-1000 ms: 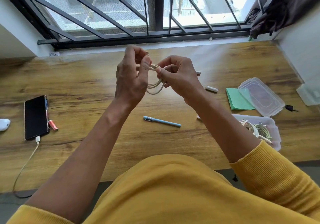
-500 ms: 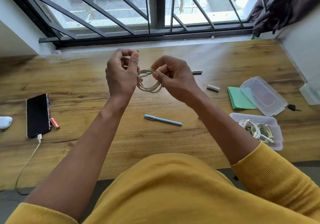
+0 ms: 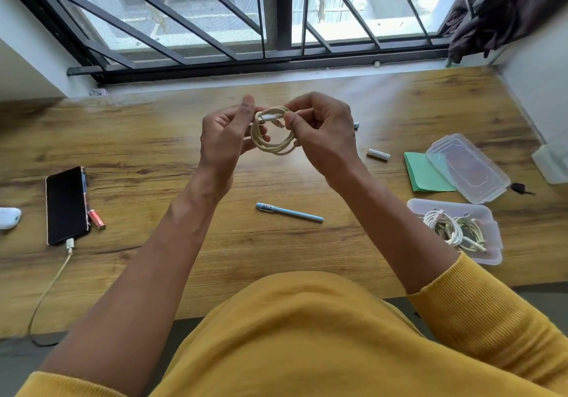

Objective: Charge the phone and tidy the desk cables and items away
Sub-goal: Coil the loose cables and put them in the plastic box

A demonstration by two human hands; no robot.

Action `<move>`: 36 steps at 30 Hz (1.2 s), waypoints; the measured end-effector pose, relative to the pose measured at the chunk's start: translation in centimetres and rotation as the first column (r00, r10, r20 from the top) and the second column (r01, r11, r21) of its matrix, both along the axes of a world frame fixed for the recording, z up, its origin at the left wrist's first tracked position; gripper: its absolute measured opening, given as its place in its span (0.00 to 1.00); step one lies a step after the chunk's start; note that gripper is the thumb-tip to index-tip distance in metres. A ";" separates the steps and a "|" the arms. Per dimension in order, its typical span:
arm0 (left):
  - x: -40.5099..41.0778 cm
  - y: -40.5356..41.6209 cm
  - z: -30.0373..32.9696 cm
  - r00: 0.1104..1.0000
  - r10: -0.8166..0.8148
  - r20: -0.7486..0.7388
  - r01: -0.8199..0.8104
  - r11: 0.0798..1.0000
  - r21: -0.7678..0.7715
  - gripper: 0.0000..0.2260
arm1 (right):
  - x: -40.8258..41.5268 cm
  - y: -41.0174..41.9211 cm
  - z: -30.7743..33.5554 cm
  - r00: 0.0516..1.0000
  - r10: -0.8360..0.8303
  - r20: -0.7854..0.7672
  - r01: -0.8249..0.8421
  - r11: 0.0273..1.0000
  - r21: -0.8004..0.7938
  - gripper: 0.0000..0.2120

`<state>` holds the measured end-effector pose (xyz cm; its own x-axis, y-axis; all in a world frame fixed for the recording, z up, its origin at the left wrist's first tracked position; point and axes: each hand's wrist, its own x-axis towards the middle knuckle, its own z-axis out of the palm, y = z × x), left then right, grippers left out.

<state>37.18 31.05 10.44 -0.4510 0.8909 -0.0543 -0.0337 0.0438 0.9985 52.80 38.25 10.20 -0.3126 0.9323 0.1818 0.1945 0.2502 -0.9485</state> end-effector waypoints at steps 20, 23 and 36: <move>-1.0 -0.3 0.7 0.973 -0.137 0.184 0.138 0.990 0.005 0.09 | 0.0 0.0 0.3 1.000 0.013 -0.026 -0.015 0.998 -0.058 0.03; -0.9 -0.4 0.8 0.952 -0.145 0.270 0.153 0.988 -0.007 0.11 | 0.0 0.2 0.4 0.999 0.034 -0.013 -0.035 0.998 -0.052 0.04; -0.5 -0.6 1.4 0.690 -0.125 0.713 0.150 0.988 0.028 0.13 | 0.0 0.7 0.6 0.976 0.193 -0.105 -0.207 0.967 -0.148 0.07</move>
<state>36.65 30.49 11.84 -0.1392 0.9321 -0.3343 -0.7236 0.1347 0.6770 52.79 38.93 10.76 -0.4852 0.8713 0.0738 0.0691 0.1224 -0.9901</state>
